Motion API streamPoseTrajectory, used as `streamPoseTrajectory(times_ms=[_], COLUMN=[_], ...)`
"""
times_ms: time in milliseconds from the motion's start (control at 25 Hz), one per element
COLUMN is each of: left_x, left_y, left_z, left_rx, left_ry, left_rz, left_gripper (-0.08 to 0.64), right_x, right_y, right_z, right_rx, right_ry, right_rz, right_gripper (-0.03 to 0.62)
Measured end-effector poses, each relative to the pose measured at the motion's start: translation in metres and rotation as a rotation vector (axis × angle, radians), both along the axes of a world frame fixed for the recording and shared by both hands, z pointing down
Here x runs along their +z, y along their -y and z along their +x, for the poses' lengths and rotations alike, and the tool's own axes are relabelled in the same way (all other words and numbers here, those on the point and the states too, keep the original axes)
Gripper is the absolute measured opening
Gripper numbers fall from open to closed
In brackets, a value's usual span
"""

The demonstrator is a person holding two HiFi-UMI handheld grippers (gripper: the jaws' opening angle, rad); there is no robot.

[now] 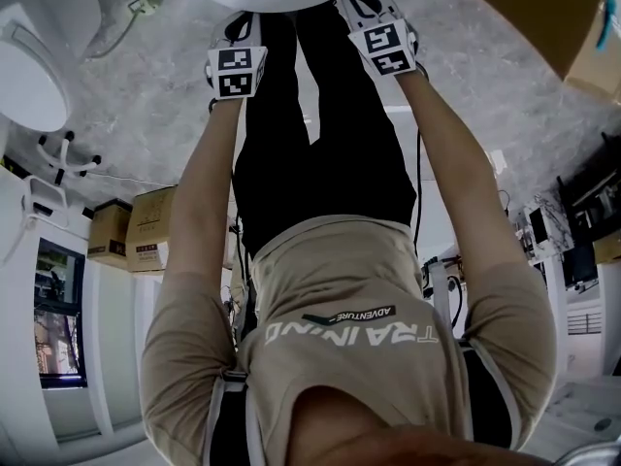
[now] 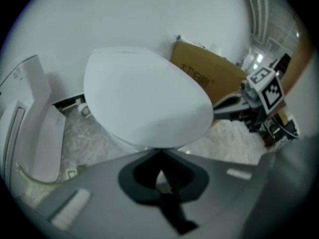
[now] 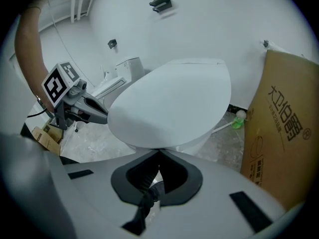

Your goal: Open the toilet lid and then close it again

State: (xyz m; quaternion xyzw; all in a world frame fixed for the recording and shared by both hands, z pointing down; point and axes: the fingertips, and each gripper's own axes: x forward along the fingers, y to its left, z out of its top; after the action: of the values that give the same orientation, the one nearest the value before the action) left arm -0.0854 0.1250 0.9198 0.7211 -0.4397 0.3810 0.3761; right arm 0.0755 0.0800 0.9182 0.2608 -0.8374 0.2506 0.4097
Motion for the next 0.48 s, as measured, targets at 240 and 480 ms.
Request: streamPoseTrajectory(times_ms=[240, 480], left_x=[-0.010, -0.034], left_y=[0.002, 0.003], left_z=[0.003, 0.006], left_rx=[0.050, 0.060], left_ry=[-0.010, -0.028], left_rz=[0.015, 0.040], left_gripper=[0.003, 0.003], right_x=[-0.008, -0.033], right_y=[0.002, 0.004], right_z=[0.002, 0.004], right_rx=[0.009, -0.001], right_ry=[-0.006, 0.010], right_rz=[0.009, 0.035], right_gripper=[0.012, 0.012])
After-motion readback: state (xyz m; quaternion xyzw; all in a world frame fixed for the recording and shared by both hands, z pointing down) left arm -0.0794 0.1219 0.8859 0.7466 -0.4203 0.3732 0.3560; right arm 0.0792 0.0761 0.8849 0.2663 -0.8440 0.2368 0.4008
